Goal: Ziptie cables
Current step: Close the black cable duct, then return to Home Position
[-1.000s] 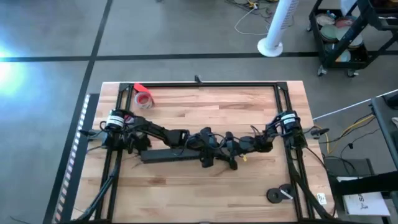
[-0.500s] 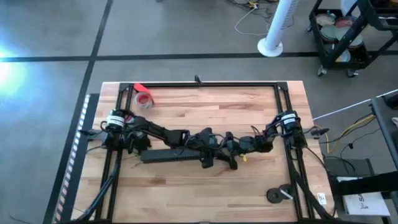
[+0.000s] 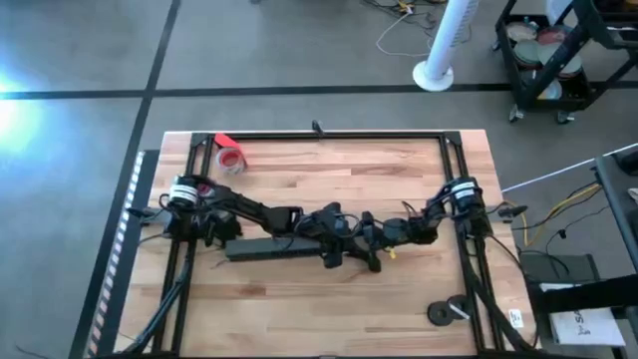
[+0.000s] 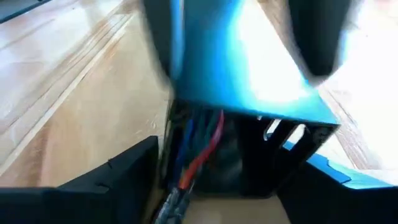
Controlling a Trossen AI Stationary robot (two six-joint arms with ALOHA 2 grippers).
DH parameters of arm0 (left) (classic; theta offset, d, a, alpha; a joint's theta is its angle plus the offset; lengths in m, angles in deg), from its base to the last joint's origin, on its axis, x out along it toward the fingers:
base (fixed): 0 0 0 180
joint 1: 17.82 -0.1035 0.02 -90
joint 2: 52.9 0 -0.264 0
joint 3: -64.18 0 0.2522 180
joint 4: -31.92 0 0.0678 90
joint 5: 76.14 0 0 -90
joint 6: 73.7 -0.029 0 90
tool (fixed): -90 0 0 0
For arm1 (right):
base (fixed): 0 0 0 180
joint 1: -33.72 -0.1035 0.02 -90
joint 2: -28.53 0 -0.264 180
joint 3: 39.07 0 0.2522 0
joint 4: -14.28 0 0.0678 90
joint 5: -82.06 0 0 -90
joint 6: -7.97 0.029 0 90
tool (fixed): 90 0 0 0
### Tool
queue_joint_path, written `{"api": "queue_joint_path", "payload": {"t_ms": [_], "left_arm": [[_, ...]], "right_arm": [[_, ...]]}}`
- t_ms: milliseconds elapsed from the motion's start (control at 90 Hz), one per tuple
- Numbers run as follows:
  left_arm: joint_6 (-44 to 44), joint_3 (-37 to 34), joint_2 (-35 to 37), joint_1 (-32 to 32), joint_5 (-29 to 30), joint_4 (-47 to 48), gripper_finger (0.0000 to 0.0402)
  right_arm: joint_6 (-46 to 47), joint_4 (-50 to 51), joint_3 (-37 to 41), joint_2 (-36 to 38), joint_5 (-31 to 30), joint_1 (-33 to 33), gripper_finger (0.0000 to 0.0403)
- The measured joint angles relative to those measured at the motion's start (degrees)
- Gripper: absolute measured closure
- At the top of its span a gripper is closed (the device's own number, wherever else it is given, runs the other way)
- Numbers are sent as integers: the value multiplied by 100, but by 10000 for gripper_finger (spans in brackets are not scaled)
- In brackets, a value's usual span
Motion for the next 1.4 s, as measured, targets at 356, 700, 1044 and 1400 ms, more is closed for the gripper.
{"api": "queue_joint_path", "payload": {"t_ms": [356, 700, 1044, 1400], "left_arm": [[-119, -55, 1718, 252, 438, 1575, 211], [4, -1807, 2971, 702, 1069, 48, 246], [731, -2920, 3338, 702, 1552, -298, 283], [1276, -3108, 2247, 704, 1206, -713, 307]], "right_arm": [[135, 2987, 63, 1963, 185, -11, 54], [296, 7085, -21, 5419, -271, -2, 72], [198, 7743, -11, 7865, -970, 0, 109], [224, 7885, 73, 8265, -1182, 0, 145]]}}
